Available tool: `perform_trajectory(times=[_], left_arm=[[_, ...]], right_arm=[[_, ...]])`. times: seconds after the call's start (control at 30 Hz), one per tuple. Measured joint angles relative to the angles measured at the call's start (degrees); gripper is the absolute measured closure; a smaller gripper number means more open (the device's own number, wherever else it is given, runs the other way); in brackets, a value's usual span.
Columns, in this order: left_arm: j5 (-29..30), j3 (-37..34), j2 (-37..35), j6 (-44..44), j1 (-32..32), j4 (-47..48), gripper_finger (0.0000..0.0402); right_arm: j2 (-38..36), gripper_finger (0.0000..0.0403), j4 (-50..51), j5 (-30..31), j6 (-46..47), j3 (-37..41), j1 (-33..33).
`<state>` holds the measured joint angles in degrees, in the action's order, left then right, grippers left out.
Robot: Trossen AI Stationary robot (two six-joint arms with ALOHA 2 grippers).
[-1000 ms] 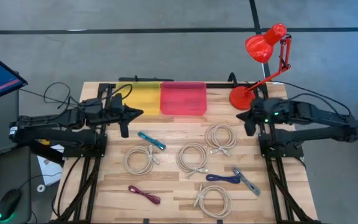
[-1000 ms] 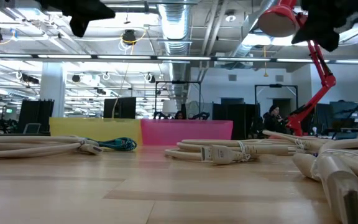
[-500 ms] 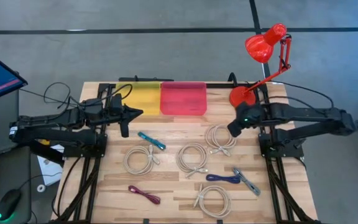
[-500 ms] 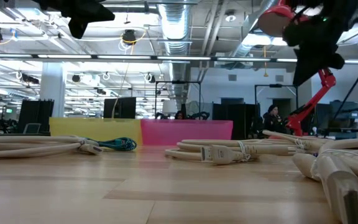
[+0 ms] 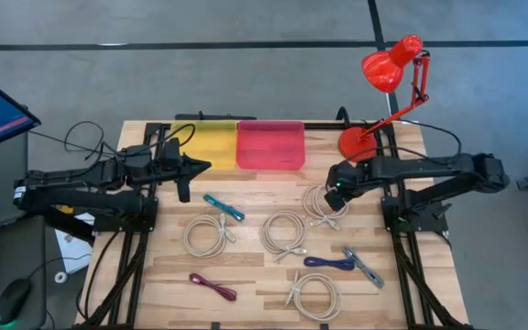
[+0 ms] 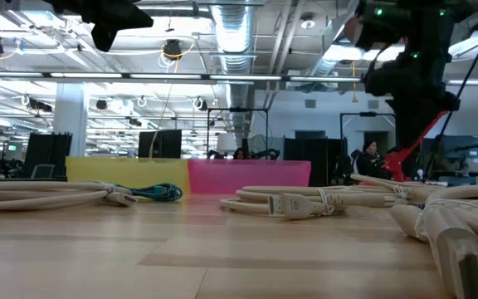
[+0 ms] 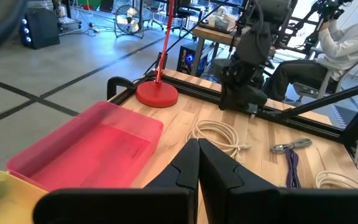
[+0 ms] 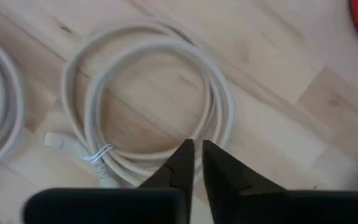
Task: Pick & Place USB Port
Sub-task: Put the brown HDMI cable into the pink bin
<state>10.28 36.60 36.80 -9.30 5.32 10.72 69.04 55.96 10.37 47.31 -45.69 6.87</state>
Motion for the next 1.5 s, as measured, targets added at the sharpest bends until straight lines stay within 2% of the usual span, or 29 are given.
perform_trajectory(times=[0.37, 0.47, 0.6, 0.8, 1.03, 1.3, 1.5], left_arm=[[0.0, 0.0, 0.0, 0.0, 0.0, 0.0, 0.0396], [0.0, 0.0, 0.0, 0.0, 0.0, 0.0, 0.0396], [0.0, 0.0, 0.0, 0.0, 0.0, 0.0, 0.0396], [0.0, 0.0, 0.0, 0.0, 0.0, 0.0, 0.0396], [0.0, 0.0, 0.0, 0.0, 0.0, 0.0, 0.0396], [0.0, 0.0, 0.0, 0.0, 0.0, 0.0, 0.0396], [0.0, 0.0, 0.0, 0.0, 0.0, 0.0, 0.0396]], right_arm=[[9.0, 0.0224, 0.0, 0.1, 1.2, 0.0, 0.0], [12.0, 0.0202, -1.0, 0.5, 1.1, 0.0, 0.0], [15.8, 0.0193, -2.0, 3.1, 0.8, 0.0, 0.1], [20.9, 0.0215, -5.4, 3.4, -2.3, 0.0, 2.3], [24.8, 0.0261, -7.4, 3.0, -6.9, -0.3, 4.4], [22.4, 0.0378, -6.0, 3.6, -9.8, 0.4, 4.5], [18.1, 0.0378, -1.7, 4.7, -10.0, 0.3, 4.3]])
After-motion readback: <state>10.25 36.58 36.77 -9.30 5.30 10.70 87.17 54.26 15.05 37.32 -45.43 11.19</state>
